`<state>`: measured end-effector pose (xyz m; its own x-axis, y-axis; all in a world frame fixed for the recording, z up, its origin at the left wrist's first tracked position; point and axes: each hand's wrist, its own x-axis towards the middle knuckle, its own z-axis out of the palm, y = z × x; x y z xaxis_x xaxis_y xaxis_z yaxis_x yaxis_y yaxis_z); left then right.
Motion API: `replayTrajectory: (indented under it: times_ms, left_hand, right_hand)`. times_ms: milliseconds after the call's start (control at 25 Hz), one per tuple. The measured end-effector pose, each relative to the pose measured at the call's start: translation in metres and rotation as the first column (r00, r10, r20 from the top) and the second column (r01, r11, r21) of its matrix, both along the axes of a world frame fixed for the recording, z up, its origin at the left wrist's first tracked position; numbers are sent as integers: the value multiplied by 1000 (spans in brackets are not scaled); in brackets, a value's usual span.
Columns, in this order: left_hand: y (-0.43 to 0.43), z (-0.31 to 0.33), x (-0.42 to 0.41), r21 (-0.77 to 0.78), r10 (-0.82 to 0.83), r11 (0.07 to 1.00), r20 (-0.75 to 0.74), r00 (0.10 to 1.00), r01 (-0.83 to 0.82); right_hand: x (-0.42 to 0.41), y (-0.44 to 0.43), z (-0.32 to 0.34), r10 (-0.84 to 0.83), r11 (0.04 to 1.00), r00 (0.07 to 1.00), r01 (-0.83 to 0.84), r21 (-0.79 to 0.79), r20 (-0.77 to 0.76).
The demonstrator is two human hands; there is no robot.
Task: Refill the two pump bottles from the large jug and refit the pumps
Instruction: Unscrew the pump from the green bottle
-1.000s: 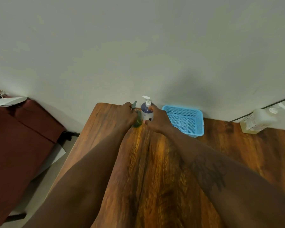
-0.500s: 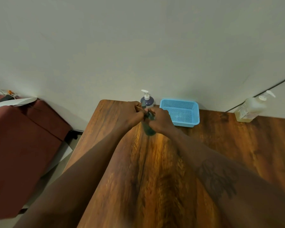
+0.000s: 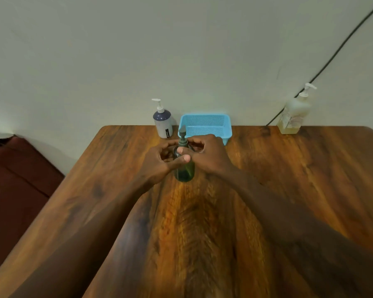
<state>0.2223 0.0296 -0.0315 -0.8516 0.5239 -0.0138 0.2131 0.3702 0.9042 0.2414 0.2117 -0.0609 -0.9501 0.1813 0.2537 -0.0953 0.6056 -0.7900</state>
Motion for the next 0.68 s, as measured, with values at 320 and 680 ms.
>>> replayTrajectory:
  times_ms: [320, 680]
  left_hand:
    - [30, -74, 31, 41, 65, 998, -304, 950, -55]
    - [23, -75, 124, 142, 180, 981, -373, 910, -135]
  right_hand:
    - [57, 18, -35, -14, 1000, 990, 14, -2, -137]
    - [145, -1, -9, -98, 987, 968, 125, 104, -233]
